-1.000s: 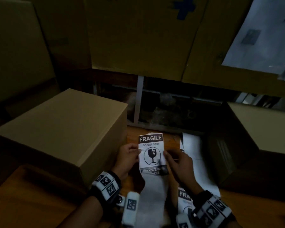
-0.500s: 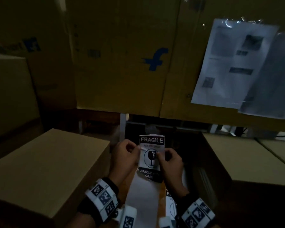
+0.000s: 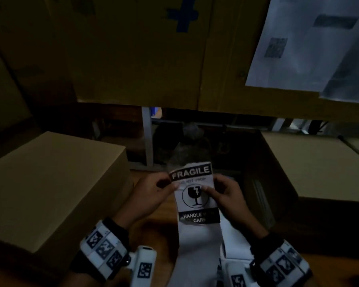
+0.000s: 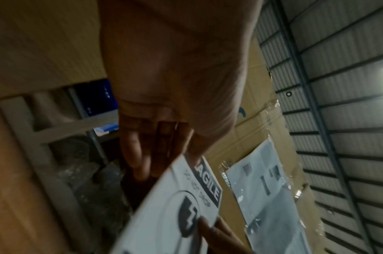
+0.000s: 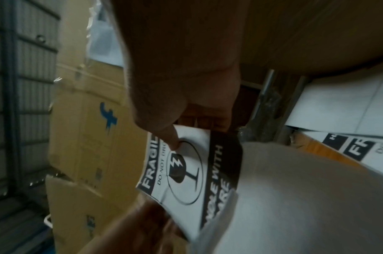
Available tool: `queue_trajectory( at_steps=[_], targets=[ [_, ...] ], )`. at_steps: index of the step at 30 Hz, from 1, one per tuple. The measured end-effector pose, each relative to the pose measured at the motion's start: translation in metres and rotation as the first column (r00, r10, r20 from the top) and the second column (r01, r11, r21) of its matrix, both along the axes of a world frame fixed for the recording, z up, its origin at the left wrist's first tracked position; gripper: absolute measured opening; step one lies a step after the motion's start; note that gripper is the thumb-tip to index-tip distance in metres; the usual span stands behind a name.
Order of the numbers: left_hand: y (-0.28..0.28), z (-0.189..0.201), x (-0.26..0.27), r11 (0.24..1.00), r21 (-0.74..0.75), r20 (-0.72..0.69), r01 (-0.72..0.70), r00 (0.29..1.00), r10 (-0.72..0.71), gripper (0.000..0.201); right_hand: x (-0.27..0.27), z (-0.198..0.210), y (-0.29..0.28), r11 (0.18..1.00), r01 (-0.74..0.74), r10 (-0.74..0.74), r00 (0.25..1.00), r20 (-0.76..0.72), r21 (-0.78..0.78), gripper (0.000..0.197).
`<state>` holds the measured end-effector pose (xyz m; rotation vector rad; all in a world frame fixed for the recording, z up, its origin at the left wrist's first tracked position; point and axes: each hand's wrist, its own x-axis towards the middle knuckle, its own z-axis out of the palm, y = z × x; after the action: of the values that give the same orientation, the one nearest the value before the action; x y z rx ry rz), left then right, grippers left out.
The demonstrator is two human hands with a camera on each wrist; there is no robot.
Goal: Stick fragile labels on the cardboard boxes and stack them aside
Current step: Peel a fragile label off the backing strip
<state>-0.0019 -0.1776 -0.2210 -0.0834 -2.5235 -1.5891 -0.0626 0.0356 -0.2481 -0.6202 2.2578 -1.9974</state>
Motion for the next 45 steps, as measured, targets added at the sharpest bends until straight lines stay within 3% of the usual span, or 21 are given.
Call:
queue_trajectory(
  at_steps=[3,7,9,12,14,15,17,20,23,25,27,30,32,34,37,39,42,45],
  targets=[
    [-0.006,-0.006,0.004,0.983,0.159,0.069,-0.096,0.994,0.086,0.015,-0.017,0.012,-0.002,0.998,-0.05,0.054,0.992,0.117,-0.039,0.023],
    [-0.007,0.003,-0.002,0.871,0.402,0.064,-0.283,0.957,0.282,0.011,-0.044,0.041,-0.025,0.991,-0.125,0.118,0.981,0.155,0.039,0.027],
    [-0.012,0.016,-0.01,0.818,0.47,0.092,-0.333,0.939,0.33,0.02,-0.059,0.064,-0.04,0.97,-0.208,0.193,0.973,0.124,0.127,0.022],
    [-0.017,0.05,-0.026,0.858,0.414,0.036,-0.304,0.947,0.318,0.007,-0.079,0.099,-0.066,0.901,-0.313,0.309,0.949,0.062,0.301,0.018],
    [-0.02,0.075,-0.04,0.853,0.37,-0.033,-0.367,0.913,0.407,0.011,-0.094,0.121,-0.082,0.893,-0.31,0.32,0.947,0.025,0.326,0.016],
    [-0.023,0.087,-0.047,0.82,0.393,-0.05,-0.416,0.881,0.471,0.013,-0.1,0.133,-0.087,0.898,-0.275,0.295,0.955,-0.008,0.345,0.019],
    [-0.03,0.107,-0.062,0.717,0.498,-0.058,-0.487,0.806,0.589,0.012,-0.105,0.155,-0.087,0.878,-0.053,0.176,0.96,-0.219,0.476,0.047],
    [-0.039,0.129,-0.078,0.524,0.682,0.018,-0.51,0.728,0.685,0.008,-0.081,0.165,-0.07,0.836,0.218,0.126,0.817,-0.563,0.504,0.083],
    [-0.035,0.134,-0.072,0.374,0.788,0.093,-0.488,0.696,0.712,0.008,-0.048,0.135,-0.058,0.613,0.456,0.162,0.727,-0.667,0.646,0.105],
    [-0.027,0.116,-0.056,0.324,0.795,0.136,-0.513,0.671,0.729,0.01,-0.037,0.101,-0.052,0.506,0.495,0.106,0.777,-0.62,0.707,0.111],
    [-0.017,0.078,-0.033,0.309,0.781,0.205,-0.543,0.69,0.694,0.007,-0.027,0.063,-0.045,0.447,0.452,0.033,0.854,-0.519,0.772,0.106],
    [0.002,-0.001,0.018,0.379,0.667,0.365,-0.641,0.726,0.583,0.01,-0.004,0.001,-0.035,0.369,0.28,0.087,0.939,-0.333,0.886,0.088],
    [0.009,-0.054,0.058,0.424,0.573,0.46,-0.701,0.703,0.542,0.011,0.017,-0.034,-0.027,0.315,0.176,0.099,0.971,-0.216,0.933,0.077],
    [0.011,-0.093,0.097,0.399,0.525,0.549,-0.752,0.657,0.516,0.007,0.038,-0.057,-0.02,0.256,0.145,0.05,0.985,-0.163,0.956,0.068],
    [0.005,-0.119,0.142,0.284,0.529,0.63,-0.8,0.594,0.5,0.01,0.072,-0.082,-0.018,0.244,0.079,0.011,0.996,-0.084,0.967,0.065],
    [0.0,-0.125,0.163,0.218,0.553,0.657,-0.804,0.582,0.48,0.01,0.095,-0.095,-0.02,0.182,0.015,0.074,0.997,-0.028,0.983,0.07],
    [-0.011,-0.133,0.184,0.187,0.555,0.696,-0.811,0.575,0.43,0.004,0.098,-0.098,-0.024,0.04,-0.073,0.126,0.99,0.068,0.996,0.08],
    [-0.022,-0.136,0.194,0.213,0.541,0.722,-0.813,0.579,0.378,0.004,0.062,-0.067,-0.024,0.057,-0.171,0.118,0.979,0.163,0.984,0.076]
  ],
)
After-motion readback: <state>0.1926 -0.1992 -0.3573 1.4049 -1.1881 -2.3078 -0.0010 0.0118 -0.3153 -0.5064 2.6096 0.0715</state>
